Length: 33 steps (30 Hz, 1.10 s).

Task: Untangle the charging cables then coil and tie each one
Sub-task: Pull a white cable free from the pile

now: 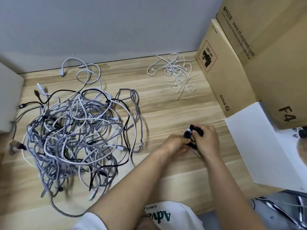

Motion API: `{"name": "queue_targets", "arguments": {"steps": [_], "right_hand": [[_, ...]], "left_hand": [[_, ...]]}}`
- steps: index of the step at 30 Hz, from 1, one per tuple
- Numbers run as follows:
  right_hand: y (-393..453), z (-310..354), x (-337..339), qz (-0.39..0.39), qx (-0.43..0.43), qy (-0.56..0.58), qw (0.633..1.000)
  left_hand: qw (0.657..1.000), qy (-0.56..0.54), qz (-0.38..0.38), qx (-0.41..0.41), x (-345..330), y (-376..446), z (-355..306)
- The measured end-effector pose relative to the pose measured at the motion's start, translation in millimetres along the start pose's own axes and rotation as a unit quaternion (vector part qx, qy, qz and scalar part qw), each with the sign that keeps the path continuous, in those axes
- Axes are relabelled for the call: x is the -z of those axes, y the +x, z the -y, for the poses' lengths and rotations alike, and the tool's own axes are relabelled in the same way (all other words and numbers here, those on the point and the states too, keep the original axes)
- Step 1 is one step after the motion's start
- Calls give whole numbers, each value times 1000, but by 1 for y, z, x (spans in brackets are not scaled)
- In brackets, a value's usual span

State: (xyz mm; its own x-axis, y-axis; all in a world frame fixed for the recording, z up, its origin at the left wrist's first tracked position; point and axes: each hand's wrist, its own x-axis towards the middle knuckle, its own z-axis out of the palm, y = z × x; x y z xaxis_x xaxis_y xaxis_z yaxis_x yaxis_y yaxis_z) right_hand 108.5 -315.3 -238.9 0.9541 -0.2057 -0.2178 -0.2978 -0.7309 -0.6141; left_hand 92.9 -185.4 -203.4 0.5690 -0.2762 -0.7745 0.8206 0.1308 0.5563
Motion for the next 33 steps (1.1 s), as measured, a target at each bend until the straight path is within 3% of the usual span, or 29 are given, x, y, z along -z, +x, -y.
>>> {"name": "queue_targets", "arguments": {"steps": [5, 7, 9, 11, 14, 18, 20, 21, 23, 25, 27, 29, 31, 33], "right_hand": [[-13, 17, 4, -39, 4, -25, 999], [-29, 36, 10, -111, 58, 20, 992], [-51, 63, 15, -134, 130, 112, 976], [-75, 89, 9, -80, 197, 193, 958], [-110, 109, -21, 65, 198, 208, 956], [-138, 109, -59, 270, 149, -6, 951], [-145, 107, -69, 327, 110, -66, 936], [-151, 111, -71, 351, 90, -59, 930], [-161, 115, -76, 411, 14, 59, 910], [-171, 121, -76, 444, 5, 117, 888], [-173, 124, -76, 412, 48, 92, 905], [-173, 131, -68, 355, 137, 27, 924], [-170, 133, -57, 295, 228, -24, 928], [-170, 135, -46, 255, 248, 6, 935]], "left_hand": [[998, 37, 4, -55, 2, -23, -4], [994, 43, 6, -99, 12, -43, 2], [991, 41, 2, -127, 27, -64, 15], [989, 46, -12, -138, 50, -83, 34], [979, 86, -71, -168, 88, -104, 62], [949, -7, -238, -207, 120, -127, 80], [927, -50, -295, -224, 129, -134, 83], [921, -59, -310, -230, 132, -136, 85], [919, -35, -319, -227, 135, -133, 90], [925, 19, -330, -187, 133, -130, 89], [945, 20, -292, -145, 131, -130, 81], [972, -68, -196, -110, 129, -135, 69], [975, -152, -129, -97, 132, -141, 53], [963, -216, -87, -133, 140, -150, 33]]}}
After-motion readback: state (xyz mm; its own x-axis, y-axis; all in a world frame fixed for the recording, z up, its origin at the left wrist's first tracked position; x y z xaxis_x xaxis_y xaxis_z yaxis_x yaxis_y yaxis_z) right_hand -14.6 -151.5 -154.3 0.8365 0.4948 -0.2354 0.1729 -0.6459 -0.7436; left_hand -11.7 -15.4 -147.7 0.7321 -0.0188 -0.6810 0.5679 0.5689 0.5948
